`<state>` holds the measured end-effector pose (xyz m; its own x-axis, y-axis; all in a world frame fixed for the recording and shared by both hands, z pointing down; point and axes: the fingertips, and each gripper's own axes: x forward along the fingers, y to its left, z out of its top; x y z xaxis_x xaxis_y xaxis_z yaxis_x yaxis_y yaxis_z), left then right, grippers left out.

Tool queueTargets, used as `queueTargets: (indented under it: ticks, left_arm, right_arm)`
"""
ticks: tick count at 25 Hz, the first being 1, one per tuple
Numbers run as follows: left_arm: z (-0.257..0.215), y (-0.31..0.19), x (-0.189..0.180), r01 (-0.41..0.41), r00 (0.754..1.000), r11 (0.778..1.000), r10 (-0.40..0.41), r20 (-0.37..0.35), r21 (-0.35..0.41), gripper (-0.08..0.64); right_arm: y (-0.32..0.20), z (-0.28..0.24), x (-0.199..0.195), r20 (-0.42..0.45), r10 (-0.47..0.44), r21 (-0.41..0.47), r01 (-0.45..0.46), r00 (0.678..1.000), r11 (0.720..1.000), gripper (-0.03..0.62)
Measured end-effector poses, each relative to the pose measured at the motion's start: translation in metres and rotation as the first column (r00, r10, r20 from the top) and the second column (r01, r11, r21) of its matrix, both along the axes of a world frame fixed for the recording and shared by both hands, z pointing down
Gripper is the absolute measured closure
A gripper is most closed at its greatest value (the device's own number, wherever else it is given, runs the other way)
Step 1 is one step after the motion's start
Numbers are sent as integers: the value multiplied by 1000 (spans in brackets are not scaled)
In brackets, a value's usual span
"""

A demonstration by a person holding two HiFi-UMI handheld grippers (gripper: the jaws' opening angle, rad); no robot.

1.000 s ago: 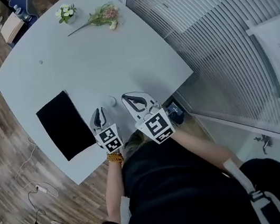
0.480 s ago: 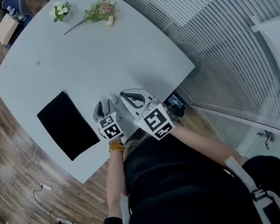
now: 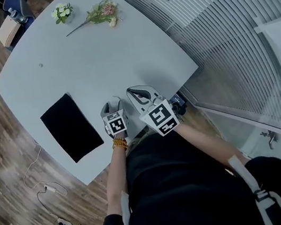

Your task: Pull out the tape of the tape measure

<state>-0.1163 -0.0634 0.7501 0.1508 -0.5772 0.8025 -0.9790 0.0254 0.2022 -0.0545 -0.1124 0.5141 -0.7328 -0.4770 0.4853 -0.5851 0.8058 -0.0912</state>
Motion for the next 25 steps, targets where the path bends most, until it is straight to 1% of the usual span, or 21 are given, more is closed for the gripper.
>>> queueTargets:
  ticks: [2,7,9,14,25]
  left_arm:
    - [6,0,0,-18,1000,1000,18,19,-14,273]
    - [14,-3,0,-32,998,999,34,53,-22,270]
    - [15,-4,2,-53,996,998,54,68,-17,270]
    - [14,-4,9,-102,989,994,105,106,-36,275]
    - [17,-4,10,-129,986,992,129,103,-3,284]
  right_arm:
    - [0,2,0,-5,1,-3,-1,1000,1000,591]
    - [2,4,-2,-15,-6,-5,6,1000,1000,591]
    - [2,5,-3,-18,-9,-6,9,1000,1000,591]
    - [5,5,-5,-22,-21,-4,21,1000,1000,591]
    - [3,7,-2,-23,-16,2,16,1000,1000,591]
